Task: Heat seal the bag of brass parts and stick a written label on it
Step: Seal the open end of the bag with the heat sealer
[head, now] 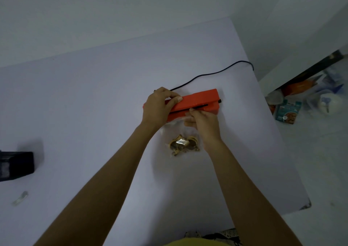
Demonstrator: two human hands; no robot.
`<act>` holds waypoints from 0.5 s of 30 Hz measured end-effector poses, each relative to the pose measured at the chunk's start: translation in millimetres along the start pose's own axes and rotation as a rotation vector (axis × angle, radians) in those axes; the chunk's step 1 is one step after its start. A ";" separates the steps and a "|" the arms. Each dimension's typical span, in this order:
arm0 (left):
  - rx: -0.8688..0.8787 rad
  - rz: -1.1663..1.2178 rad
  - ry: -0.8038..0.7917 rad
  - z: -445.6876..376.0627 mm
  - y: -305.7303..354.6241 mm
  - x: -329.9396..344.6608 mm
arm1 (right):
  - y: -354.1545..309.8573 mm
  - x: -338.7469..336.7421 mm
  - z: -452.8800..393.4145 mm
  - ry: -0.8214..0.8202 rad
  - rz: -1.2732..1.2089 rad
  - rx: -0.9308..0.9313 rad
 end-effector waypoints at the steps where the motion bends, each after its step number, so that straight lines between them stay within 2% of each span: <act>1: -0.006 -0.005 0.001 0.0 0.0 0.3 | 0.0 -0.3 0.1 -0.001 -0.003 0.004; 7: -0.039 -0.031 -0.061 -1.8 1.1 -3.6 | -0.3 -2.2 0.7 -0.026 -0.027 0.008; 15: -0.105 -0.081 -0.367 -18.6 4.0 -19.4 | 6.4 -6.2 -0.5 -0.061 -0.044 -0.008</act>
Point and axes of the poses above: each hand's wrist, its own z-axis away from the middle knuckle, its own x-axis out of the palm, y = z × x, the point moved 2 cm from there along -z, towards the middle knuckle, and after that the axes turned 15 degrees about -y, right-handed, at the moved point
